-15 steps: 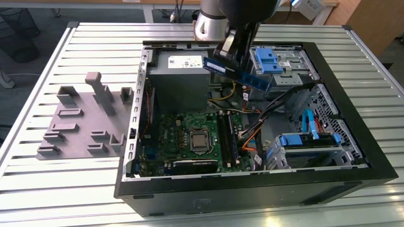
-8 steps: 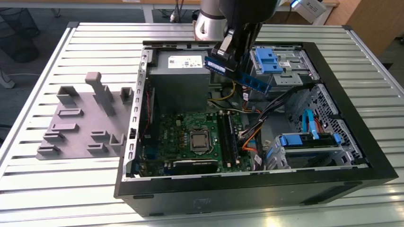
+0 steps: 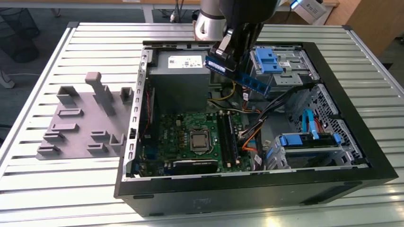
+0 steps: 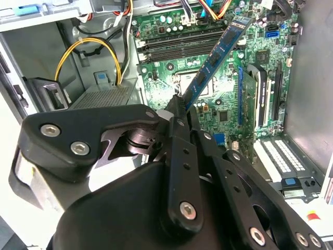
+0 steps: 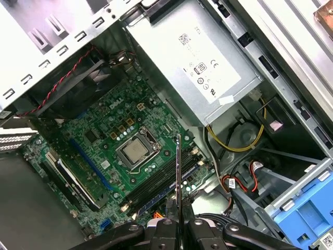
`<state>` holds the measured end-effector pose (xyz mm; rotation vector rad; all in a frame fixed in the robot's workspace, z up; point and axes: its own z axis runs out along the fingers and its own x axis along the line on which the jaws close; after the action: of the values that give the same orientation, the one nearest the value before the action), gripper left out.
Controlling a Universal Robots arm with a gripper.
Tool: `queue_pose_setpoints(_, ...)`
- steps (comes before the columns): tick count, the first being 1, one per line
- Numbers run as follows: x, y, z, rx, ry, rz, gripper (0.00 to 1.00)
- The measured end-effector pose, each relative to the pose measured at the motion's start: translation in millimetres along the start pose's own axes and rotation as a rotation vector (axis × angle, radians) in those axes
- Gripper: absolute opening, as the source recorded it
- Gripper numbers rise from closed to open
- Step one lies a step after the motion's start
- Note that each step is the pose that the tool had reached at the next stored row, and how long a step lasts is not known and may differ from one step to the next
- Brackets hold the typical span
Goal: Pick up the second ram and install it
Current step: 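Insert the second ram into the second slot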
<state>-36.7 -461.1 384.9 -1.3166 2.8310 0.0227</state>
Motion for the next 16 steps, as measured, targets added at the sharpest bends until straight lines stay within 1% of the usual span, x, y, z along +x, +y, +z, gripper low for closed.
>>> queue_pose_setpoints(10, 0.0, 0.0, 0.0, 0.0003, 0.0, 0.011, 0.14)
queue_pose_setpoints(16, 0.0, 0.0, 0.1, 0.0008, -0.0001, 0.036, 0.14)
